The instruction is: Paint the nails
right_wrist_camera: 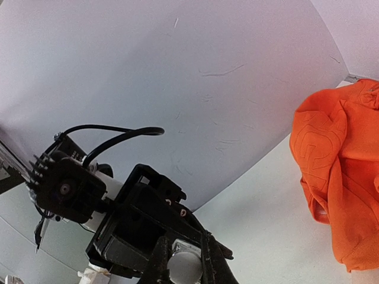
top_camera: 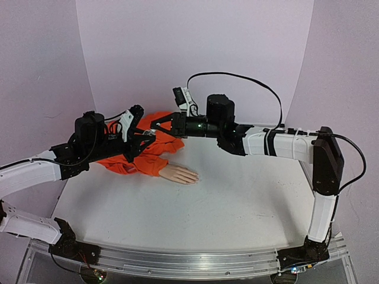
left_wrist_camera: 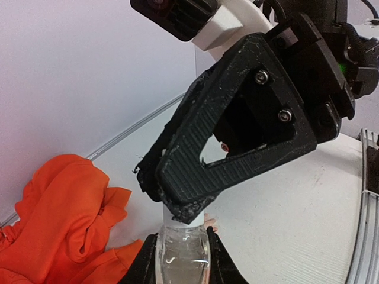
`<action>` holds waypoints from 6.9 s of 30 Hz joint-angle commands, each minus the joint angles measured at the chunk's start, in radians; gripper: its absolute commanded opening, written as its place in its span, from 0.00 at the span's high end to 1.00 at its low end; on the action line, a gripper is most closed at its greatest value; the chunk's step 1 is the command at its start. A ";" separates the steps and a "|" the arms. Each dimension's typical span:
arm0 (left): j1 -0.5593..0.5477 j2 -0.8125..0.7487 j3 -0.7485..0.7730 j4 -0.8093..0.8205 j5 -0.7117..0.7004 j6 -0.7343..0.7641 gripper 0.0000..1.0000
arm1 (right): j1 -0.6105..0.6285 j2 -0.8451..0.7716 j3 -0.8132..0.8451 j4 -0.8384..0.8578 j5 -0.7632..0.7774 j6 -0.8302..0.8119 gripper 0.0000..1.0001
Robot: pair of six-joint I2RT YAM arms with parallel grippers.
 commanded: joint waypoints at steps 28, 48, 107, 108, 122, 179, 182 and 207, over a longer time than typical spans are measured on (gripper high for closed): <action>0.158 0.016 0.038 0.040 0.432 -0.054 1.00 | 0.003 -0.194 -0.116 -0.244 -0.091 -0.219 0.32; 0.149 0.020 0.029 -0.007 0.425 -0.009 1.00 | 0.004 -0.013 0.183 -0.396 -0.085 -0.216 0.54; 0.141 0.076 0.034 -0.036 0.393 0.000 1.00 | -0.008 -0.183 0.048 -0.365 0.006 -0.231 1.00; 0.140 0.076 0.036 -0.038 0.389 0.001 1.00 | -0.009 -0.192 0.040 -0.361 0.008 -0.230 1.00; 0.141 0.052 0.068 -0.051 0.240 -0.090 1.00 | -0.167 -0.359 -0.247 -0.298 0.032 -0.271 1.00; 0.142 0.114 0.178 -0.033 0.008 0.030 1.00 | -0.191 0.066 -0.338 -0.308 0.173 -0.605 1.00; 0.142 0.112 0.177 -0.032 0.008 0.034 1.00 | -0.188 0.069 -0.335 -0.307 0.171 -0.606 1.00; 0.142 0.111 0.179 -0.033 0.019 0.029 1.00 | -0.184 0.090 -0.318 -0.307 0.193 -0.598 1.00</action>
